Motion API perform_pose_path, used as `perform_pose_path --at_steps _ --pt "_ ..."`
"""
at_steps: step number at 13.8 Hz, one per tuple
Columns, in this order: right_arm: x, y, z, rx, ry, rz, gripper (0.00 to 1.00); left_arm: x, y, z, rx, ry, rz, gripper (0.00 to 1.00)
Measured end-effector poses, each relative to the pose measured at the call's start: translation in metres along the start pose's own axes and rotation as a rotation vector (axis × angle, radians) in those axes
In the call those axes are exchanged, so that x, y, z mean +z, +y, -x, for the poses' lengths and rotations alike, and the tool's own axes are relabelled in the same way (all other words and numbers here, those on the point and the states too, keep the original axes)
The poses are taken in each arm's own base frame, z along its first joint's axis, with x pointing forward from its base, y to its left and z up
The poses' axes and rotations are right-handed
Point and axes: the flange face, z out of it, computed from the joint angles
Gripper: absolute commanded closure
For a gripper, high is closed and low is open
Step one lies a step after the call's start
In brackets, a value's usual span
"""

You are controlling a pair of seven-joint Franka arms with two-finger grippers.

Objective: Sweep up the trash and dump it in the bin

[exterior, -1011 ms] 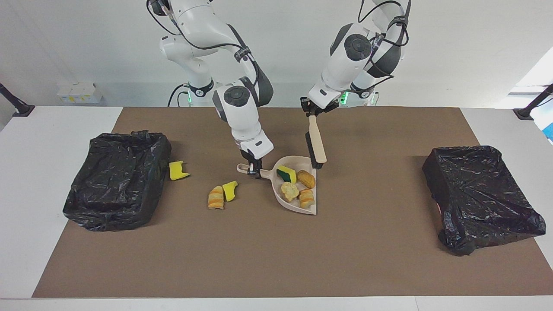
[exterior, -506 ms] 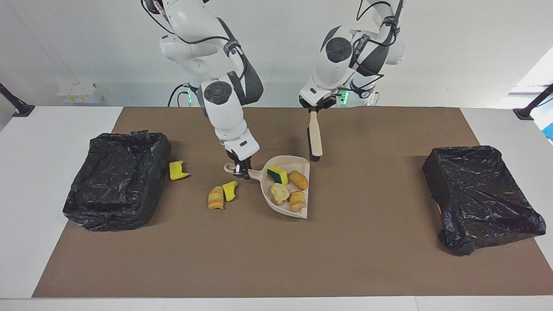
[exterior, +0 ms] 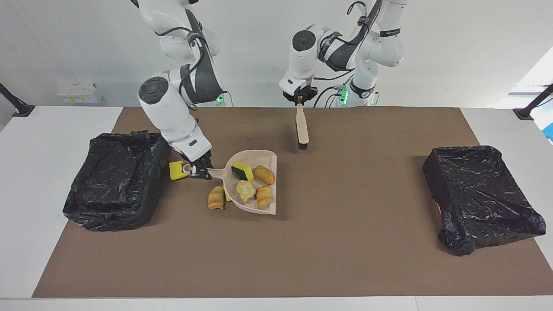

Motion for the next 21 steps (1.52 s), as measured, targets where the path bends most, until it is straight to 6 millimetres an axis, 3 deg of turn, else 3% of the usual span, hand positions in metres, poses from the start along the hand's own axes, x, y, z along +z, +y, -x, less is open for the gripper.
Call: perform_pose_path --at_steps 3,8,12,15,17,21 --pt "-0.011 0.007 0.064 -0.029 0.042 -0.003 1.0 0.023 0.0 0.009 -0.015 0.013 -0.002 1.0" --pt "-0.031 0.002 0.16 -0.075 0.063 -0.024 1.0 0.03 -0.003 0.011 -0.029 0.013 -0.007 1.0" --pt "-0.071 -0.016 0.25 -0.086 0.086 -0.04 1.0 0.039 0.0 0.02 -0.012 0.016 -0.017 1.0" --pt "-0.11 -0.028 0.302 -0.101 0.013 -0.024 1.0 0.039 0.0 0.02 -0.012 0.02 -0.014 1.0" --pt "-0.134 -0.036 0.327 -0.093 -0.108 -0.029 1.0 0.041 0.0 0.02 -0.013 0.02 -0.015 1.0" --pt "-0.173 -0.052 0.356 -0.061 -0.338 -0.038 1.0 0.042 -0.001 0.019 -0.002 0.027 -0.011 1.0"
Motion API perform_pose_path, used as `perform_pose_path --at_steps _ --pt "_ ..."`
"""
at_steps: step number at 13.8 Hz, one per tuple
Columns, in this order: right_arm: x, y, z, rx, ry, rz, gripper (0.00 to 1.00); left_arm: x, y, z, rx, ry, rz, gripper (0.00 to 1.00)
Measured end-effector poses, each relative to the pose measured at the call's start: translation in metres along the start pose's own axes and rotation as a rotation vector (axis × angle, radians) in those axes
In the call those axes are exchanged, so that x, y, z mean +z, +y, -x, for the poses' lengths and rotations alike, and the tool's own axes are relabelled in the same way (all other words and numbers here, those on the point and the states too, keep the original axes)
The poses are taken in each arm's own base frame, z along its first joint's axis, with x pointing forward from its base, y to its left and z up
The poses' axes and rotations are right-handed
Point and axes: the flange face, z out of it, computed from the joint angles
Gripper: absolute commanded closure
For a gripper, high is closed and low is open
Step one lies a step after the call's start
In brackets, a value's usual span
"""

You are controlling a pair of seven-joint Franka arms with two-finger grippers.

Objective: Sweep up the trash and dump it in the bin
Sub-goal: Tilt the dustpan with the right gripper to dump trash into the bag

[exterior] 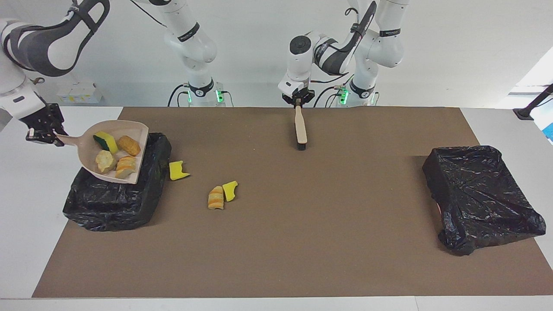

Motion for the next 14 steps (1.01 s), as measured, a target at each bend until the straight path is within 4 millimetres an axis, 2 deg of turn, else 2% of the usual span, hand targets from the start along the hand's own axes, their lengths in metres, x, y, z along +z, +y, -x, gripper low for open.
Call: perform_pose_path --at_steps 3,7,10,12,14 --pt "-0.002 0.001 0.001 0.085 -0.196 -0.058 1.0 0.001 -0.001 -0.001 0.002 0.001 0.001 1.0" --pt "-0.004 0.016 -0.039 0.155 -0.385 -0.079 1.0 0.002 -0.002 -0.002 -0.002 -0.001 0.0 0.98" --pt "-0.014 0.025 -0.071 0.145 -0.507 -0.072 1.0 0.002 -0.004 -0.005 0.006 -0.003 0.002 0.73" --pt "-0.028 0.025 -0.088 0.129 -0.576 -0.073 1.0 0.001 -0.009 -0.012 -0.002 -0.003 0.008 0.7" --pt "-0.051 0.023 -0.106 0.099 -0.653 -0.068 1.0 0.0 -0.011 -0.018 -0.004 0.005 0.02 0.68"
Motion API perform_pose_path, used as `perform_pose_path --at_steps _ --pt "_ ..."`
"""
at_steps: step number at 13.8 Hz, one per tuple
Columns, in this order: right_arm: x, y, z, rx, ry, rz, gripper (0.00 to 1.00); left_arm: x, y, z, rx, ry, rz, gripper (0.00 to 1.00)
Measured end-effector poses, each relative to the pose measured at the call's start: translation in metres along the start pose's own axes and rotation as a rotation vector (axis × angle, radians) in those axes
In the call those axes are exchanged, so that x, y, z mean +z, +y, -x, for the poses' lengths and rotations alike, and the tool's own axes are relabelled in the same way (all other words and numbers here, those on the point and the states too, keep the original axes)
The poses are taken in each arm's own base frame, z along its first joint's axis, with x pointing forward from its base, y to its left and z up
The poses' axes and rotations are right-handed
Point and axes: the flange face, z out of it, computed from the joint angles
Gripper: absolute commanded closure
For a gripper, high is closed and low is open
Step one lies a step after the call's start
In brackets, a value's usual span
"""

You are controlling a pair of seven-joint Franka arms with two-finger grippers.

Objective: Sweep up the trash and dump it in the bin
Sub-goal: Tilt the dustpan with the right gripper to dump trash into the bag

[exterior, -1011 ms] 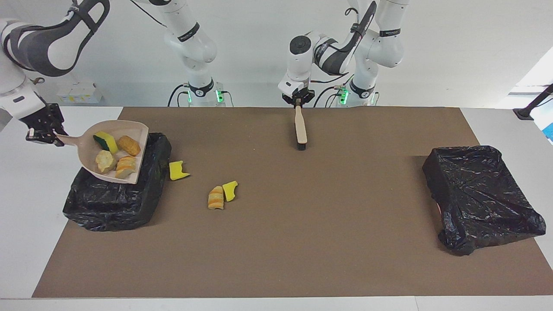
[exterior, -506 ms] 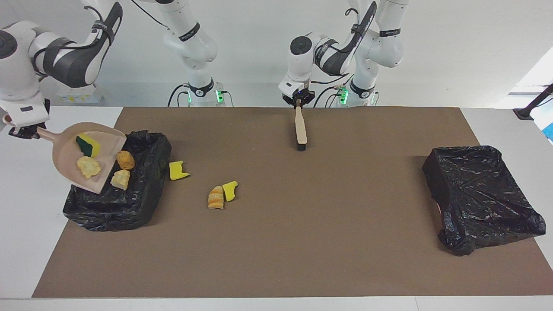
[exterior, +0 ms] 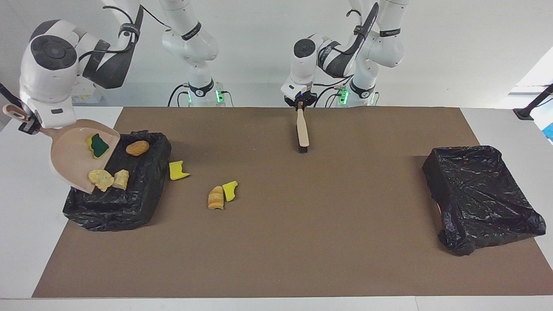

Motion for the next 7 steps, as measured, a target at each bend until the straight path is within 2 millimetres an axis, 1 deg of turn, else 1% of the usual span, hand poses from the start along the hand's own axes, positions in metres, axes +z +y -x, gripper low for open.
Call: perform_pose_path --at_steps 3,5,6,7 --pt "-0.057 -0.012 -0.003 -0.034 -0.143 0.045 1.0 0.0 -0.001 -0.004 0.007 0.003 0.006 0.66" --pt "-0.093 -0.023 -0.021 -0.044 -0.2 0.041 1.0 0.001 -0.001 -0.005 0.009 0.004 0.007 0.63" --pt "-0.103 -0.028 -0.029 -0.037 -0.207 0.037 1.0 0.001 -0.001 -0.005 0.009 0.004 0.007 0.62" --pt "-0.103 -0.03 -0.033 -0.03 -0.21 0.032 1.0 0.001 -0.001 -0.005 0.01 0.003 0.007 0.61"
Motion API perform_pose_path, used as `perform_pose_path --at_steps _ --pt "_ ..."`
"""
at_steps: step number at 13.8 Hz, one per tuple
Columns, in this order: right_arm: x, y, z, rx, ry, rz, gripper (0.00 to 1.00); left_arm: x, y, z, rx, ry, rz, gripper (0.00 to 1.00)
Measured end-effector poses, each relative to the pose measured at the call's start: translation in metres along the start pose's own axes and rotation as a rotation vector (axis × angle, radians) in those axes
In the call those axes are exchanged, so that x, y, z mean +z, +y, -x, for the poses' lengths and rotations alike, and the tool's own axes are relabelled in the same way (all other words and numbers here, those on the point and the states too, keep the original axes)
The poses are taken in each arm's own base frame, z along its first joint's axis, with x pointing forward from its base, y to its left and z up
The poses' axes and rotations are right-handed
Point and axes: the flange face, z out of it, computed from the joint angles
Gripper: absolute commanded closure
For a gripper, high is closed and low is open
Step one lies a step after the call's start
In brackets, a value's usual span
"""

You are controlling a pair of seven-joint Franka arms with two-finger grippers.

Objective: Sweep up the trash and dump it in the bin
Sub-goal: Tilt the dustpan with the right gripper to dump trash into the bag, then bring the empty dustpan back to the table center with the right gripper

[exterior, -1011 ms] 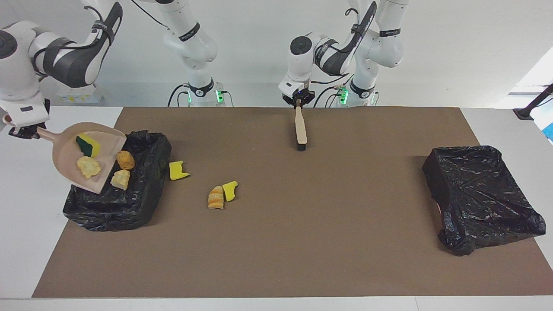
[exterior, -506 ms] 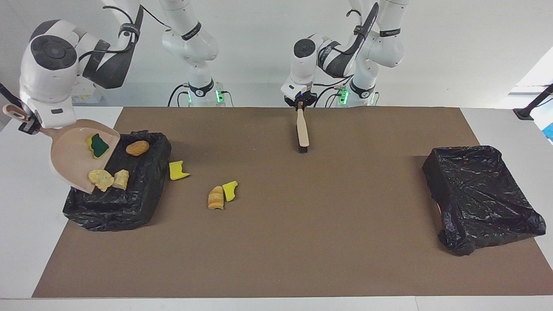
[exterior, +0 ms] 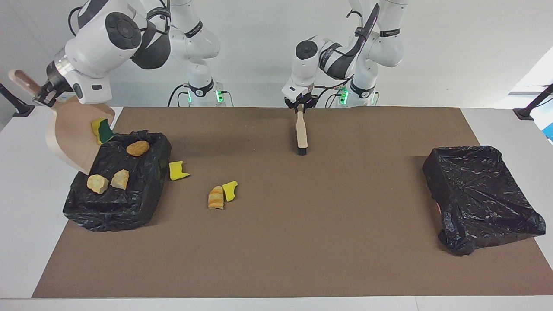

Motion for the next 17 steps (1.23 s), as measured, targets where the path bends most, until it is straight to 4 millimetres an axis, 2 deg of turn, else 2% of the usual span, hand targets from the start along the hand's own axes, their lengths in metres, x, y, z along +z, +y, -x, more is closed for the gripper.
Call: perform_pose_path --at_steps 2,5,7,8,11,14,15,17 --pt "0.009 -0.002 -0.003 0.002 -0.006 -0.002 1.0 0.0 0.0 0.0 0.003 0.0 0.0 0.56" --pt "0.012 -0.002 -0.002 0.002 -0.017 0.012 1.0 0.0 0.0 -0.002 0.027 0.002 0.003 0.41" --pt "0.012 -0.003 -0.005 0.014 0.04 0.007 1.0 -0.004 -0.001 -0.01 0.035 0.004 0.012 0.07" --pt "0.012 -0.003 -0.009 0.026 0.101 0.003 1.0 -0.007 -0.001 -0.016 0.034 0.006 0.018 0.0" --pt "0.012 -0.006 -0.026 0.111 0.332 -0.039 1.0 -0.023 0.0 -0.037 0.045 0.033 0.003 0.0" --pt "0.009 -0.008 -0.042 0.287 0.534 -0.123 1.0 -0.07 -0.017 -0.072 0.056 0.067 -0.027 0.0" --pt "0.006 -0.009 -0.046 0.354 0.565 -0.153 1.0 -0.092 -0.026 -0.086 0.052 0.082 -0.024 0.0" --pt "-0.001 -0.01 -0.054 0.502 0.63 -0.228 1.0 -0.15 -0.059 -0.114 0.066 0.102 -0.013 0.0"
